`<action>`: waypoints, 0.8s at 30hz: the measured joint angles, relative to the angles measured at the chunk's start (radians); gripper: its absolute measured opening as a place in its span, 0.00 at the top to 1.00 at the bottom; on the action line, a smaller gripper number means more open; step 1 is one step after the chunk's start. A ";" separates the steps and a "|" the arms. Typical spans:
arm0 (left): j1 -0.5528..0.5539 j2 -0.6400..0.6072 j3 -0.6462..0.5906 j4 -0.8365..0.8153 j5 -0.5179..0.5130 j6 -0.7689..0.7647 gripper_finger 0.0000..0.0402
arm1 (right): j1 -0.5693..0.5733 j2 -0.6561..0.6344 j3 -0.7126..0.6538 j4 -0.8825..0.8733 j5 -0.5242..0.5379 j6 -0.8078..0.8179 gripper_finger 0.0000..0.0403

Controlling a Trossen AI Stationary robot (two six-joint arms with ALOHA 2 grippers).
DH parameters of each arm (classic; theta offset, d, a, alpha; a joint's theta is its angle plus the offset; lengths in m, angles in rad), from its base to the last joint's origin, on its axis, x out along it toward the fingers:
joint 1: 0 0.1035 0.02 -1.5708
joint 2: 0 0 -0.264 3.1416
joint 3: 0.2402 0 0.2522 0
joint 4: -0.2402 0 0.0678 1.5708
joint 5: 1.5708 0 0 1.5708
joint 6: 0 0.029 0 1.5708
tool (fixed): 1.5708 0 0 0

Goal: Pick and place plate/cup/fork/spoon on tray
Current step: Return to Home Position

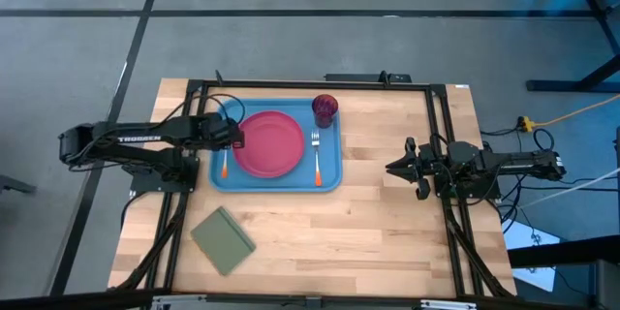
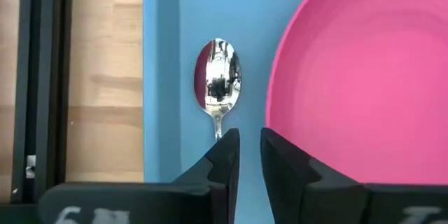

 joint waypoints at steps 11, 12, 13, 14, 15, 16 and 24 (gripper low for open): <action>-0.101 -0.028 0.005 0.004 0.076 0.024 0.88 | 0.000 0.000 0.000 0.000 0.000 0.000 0.84; -0.108 -0.036 0.005 0.013 0.076 0.056 0.89 | 0.000 0.000 0.000 0.000 0.000 0.000 0.84; -0.114 -0.041 0.005 0.031 0.076 0.103 0.90 | 0.000 0.000 0.000 0.000 0.000 0.000 0.84; -0.120 -0.049 0.005 0.050 0.077 0.157 0.90 | 0.000 0.000 0.000 0.000 0.000 0.000 0.84; -0.128 -0.059 0.005 0.074 0.076 0.229 0.91 | 0.000 0.000 0.000 0.000 0.000 0.000 0.84; -0.136 -0.067 0.005 0.105 0.077 0.317 0.93 | 0.000 0.000 0.000 0.000 0.000 0.000 0.84; -0.233 -0.124 0.005 0.438 0.306 0.978 0.99 | 0.000 0.000 0.000 0.000 0.000 0.000 0.84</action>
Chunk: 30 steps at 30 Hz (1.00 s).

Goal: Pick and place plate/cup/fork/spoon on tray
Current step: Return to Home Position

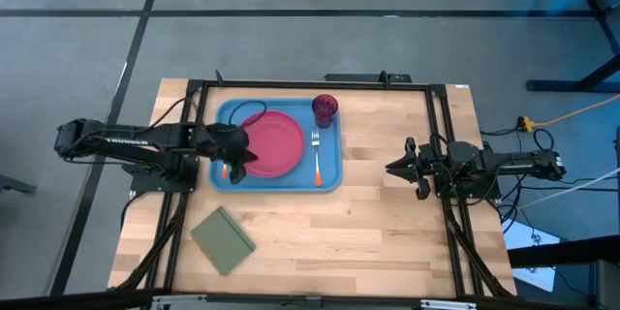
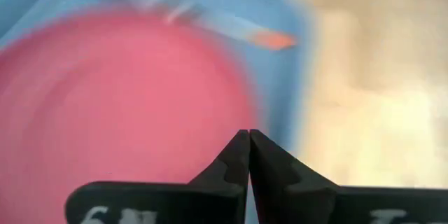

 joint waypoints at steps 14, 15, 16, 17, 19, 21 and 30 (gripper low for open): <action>-0.003 -0.319 -0.212 0.249 0.226 0.210 0.98 | 0.000 0.000 0.000 0.000 0.000 0.000 0.84; -0.003 -0.358 -0.251 0.283 0.228 0.211 0.99 | 0.000 0.000 0.000 0.000 0.000 0.000 0.84; -0.003 -0.400 -0.284 0.310 0.231 0.212 0.99 | 0.000 0.000 0.000 0.000 0.000 0.000 0.84; -0.003 -0.443 -0.316 0.342 0.234 0.214 1.00 | 0.000 0.000 0.000 0.000 0.000 0.000 0.84; -0.003 -0.529 -0.370 0.376 0.235 0.217 1.00 | 0.000 0.000 0.000 0.000 0.000 0.000 0.84; -0.003 -0.612 -0.413 0.380 0.241 0.236 0.99 | 0.000 0.000 0.000 0.000 0.000 0.000 0.84; -0.003 -0.834 -0.539 0.428 0.284 0.245 0.96 | 0.000 0.000 0.000 0.000 0.000 0.000 0.84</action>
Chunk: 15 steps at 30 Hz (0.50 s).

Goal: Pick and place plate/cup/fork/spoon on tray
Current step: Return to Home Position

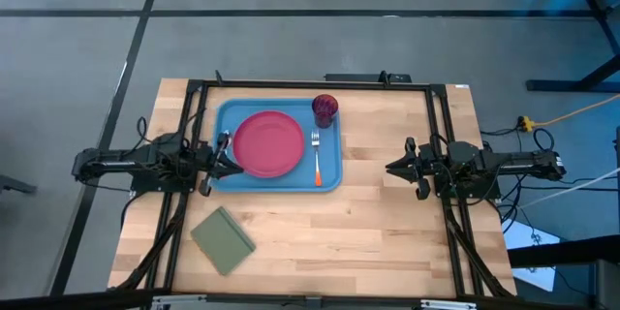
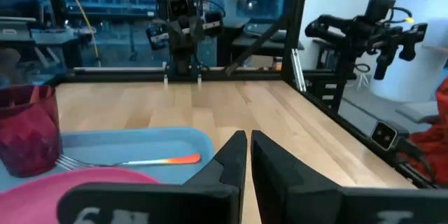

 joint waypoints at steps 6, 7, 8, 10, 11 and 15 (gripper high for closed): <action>0.003 0.000 -0.016 0.044 -0.008 -0.010 0.99 | 0.000 0.000 0.000 0.001 -0.001 0.000 0.84; 0.003 0.000 -0.016 0.044 -0.008 -0.026 0.99 | 0.000 0.000 0.000 0.001 -0.001 0.000 0.84; 0.003 0.000 -0.016 0.043 -0.007 -0.039 1.00 | 0.000 0.000 0.000 0.001 -0.001 0.000 0.84; 0.003 0.000 -0.016 0.040 -0.009 -0.055 0.99 | 0.000 0.000 0.000 0.001 -0.001 0.000 0.84; 0.003 0.001 -0.016 0.040 -0.010 -0.055 0.99 | 0.000 0.000 0.000 0.001 -0.001 0.000 0.84; 0.003 0.003 -0.016 0.028 -0.079 -0.057 0.96 | 0.000 0.000 0.000 0.001 -0.001 0.000 0.84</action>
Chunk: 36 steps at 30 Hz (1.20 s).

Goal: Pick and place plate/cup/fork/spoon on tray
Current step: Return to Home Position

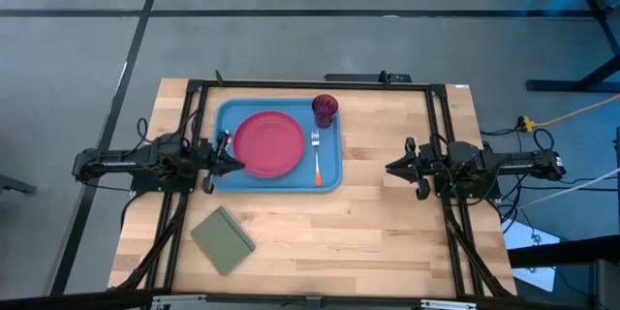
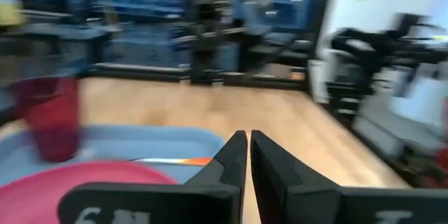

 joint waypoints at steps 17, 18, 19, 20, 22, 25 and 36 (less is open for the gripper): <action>0.000 0.019 0.001 -0.033 -0.175 -0.011 0.89 | 0.000 0.000 0.000 0.000 0.001 0.000 0.84; 0.000 0.019 0.001 -0.033 -0.175 -0.009 0.88 | 0.000 0.000 0.000 0.000 0.001 0.000 0.84; 0.000 0.019 0.001 -0.033 -0.175 -0.002 0.88 | 0.000 0.000 0.000 0.000 0.001 0.000 0.84; 0.000 0.019 0.001 -0.033 -0.175 -0.001 0.88 | 0.000 0.000 0.000 0.000 0.001 0.000 0.84; 0.000 0.019 0.001 -0.033 -0.175 -0.001 0.87 | 0.000 0.000 0.000 0.000 0.001 0.000 0.84; 0.000 0.019 0.001 -0.033 -0.174 -0.001 0.87 | 0.000 0.000 0.000 0.000 0.001 0.000 0.84; 0.000 0.019 0.001 -0.033 -0.175 0.001 0.86 | 0.000 -0.020 0.000 0.012 0.002 0.000 0.84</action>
